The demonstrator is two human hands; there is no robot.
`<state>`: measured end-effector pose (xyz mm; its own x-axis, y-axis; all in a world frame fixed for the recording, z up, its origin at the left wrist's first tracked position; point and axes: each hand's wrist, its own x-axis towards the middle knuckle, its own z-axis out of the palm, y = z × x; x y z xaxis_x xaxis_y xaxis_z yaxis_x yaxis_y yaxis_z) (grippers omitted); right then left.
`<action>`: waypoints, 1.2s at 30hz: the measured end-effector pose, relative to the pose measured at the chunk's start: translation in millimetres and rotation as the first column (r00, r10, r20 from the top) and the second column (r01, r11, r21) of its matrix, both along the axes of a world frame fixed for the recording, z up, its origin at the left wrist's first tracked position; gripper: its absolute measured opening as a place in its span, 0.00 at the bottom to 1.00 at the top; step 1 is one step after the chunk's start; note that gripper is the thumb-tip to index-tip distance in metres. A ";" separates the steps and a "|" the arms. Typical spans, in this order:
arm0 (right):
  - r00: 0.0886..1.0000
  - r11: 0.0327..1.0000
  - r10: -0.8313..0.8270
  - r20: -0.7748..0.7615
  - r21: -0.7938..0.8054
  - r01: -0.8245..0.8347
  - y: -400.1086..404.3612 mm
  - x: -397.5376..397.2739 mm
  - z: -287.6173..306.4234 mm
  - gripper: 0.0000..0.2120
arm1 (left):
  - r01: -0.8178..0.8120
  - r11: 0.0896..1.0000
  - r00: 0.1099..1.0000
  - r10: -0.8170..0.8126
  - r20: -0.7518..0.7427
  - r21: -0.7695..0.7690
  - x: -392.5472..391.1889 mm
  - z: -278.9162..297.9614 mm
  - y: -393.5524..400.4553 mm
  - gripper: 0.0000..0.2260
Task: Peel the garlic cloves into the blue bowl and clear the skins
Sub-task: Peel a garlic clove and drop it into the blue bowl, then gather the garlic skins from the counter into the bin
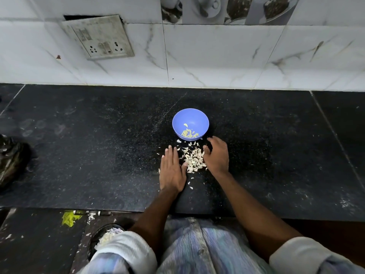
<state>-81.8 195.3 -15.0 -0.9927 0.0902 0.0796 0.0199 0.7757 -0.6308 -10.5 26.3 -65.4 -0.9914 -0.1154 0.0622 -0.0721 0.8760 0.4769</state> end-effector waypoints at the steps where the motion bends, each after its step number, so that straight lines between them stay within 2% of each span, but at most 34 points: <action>1: 0.997 0.999 0.041 0.065 0.008 -0.041 -0.4 1.0 -7.6 0.22 | 0.019 1.000 1.000 -0.020 0.014 0.015 -2.4 2.3 5.2 0.34; 3: 0.971 0.977 0.199 0.133 0.049 -0.207 -5.7 7.7 -22.2 0.27 | 0.095 0.988 0.995 -0.096 0.002 0.124 -10.5 8.3 13.2 0.33; 5: 0.936 0.940 0.338 0.099 0.009 -0.341 -11.5 14.2 -29.3 0.27 | 0.187 0.942 0.982 -0.183 -0.041 0.277 -16.8 13.8 17.2 0.28; 7: 0.954 0.952 0.299 0.027 -0.080 -0.296 -14.0 11.2 -28.1 0.26 | 0.160 0.921 0.985 -0.127 -0.114 0.354 -23.8 16.2 13.3 0.25; 10: 0.983 0.982 0.176 0.046 -0.073 -0.172 -11.9 -10.6 -25.7 0.27 | -0.065 0.955 0.989 0.099 -0.107 0.288 -42.5 18.5 -1.7 0.25; 12: 0.971 0.976 0.218 0.102 -0.028 -0.217 -12.0 -23.7 -27.8 0.28 | -0.096 0.968 0.995 0.100 -0.008 0.233 -59.6 19.8 -12.6 0.26; 15: 0.939 0.943 0.331 0.090 -0.019 -0.331 -10.3 -28.1 -34.3 0.26 | 0.057 0.972 0.994 -0.075 0.074 0.227 -74.9 19.8 -23.7 0.27; 19: 0.874 0.875 0.483 0.046 -0.051 -0.481 -5.2 -10.8 -36.6 0.22 | 0.251 0.953 0.965 -0.260 0.035 0.170 -55.1 14.8 -26.4 0.27; 21: 0.863 0.858 0.505 0.005 -0.105 -0.502 -6.5 2.6 -35.2 0.20 | 0.302 0.932 0.953 -0.302 -0.032 0.200 -35.5 19.7 -24.4 0.25; 23: 0.887 0.882 0.455 -0.076 -0.103 -0.461 -5.7 10.7 -33.2 0.20 | 0.271 0.944 0.957 -0.244 -0.155 0.189 -25.3 25.6 -27.3 0.21; 25: 0.929 0.933 0.352 -0.112 -0.036 -0.358 1.5 8.5 -32.6 0.22 | 0.128 0.985 0.961 -0.095 -0.261 0.114 -26.6 26.4 -37.4 0.19; 27: 0.964 0.965 0.262 -0.041 0.036 -0.261 8.6 1.7 -31.9 0.26 | -0.100 0.991 0.969 0.117 -0.218 0.089 -31.5 20.2 -53.8 0.22; 29: 0.969 0.964 0.241 0.061 0.096 -0.246 9.2 -2.2 -32.5 0.31 | -0.214 0.970 0.973 0.222 -0.067 0.113 -32.1 14.9 -61.0 0.29; 31: 0.951 0.949 0.291 0.102 0.100 -0.300 2.3 -0.1 -34.9 0.33 | -0.133 0.987 0.990 0.136 -0.027 0.092 -27.5 8.7 -53.9 0.32; 33: 0.921 0.919 0.383 0.077 0.074 -0.388 -8.8 8.3 -36.9 0.31 | 0.011 0.998 0.998 -0.007 -0.068 0.054 -18.0 6.8 -35.8 0.30; 35: 0.895 0.896 0.445 0.028 -0.007 -0.445 -17.4 21.0 -36.6 0.31 | 0.143 0.981 0.985 -0.129 -0.111 0.131 -8.5 11.2 -10.6 0.27; 36: 0.902 0.898 0.432 0.006 -0.090 -0.430 -18.8 26.8 -35.3 0.29 | 0.189 0.956 0.978 -0.162 -0.132 0.223 -4.4 14.8 1.8 0.26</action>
<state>-55.0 176.6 -50.3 -0.9375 -0.3418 0.0656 -0.2880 0.6559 -0.6978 -14.9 28.2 -50.6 -0.9856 0.0354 0.1651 0.1378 0.7339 0.6652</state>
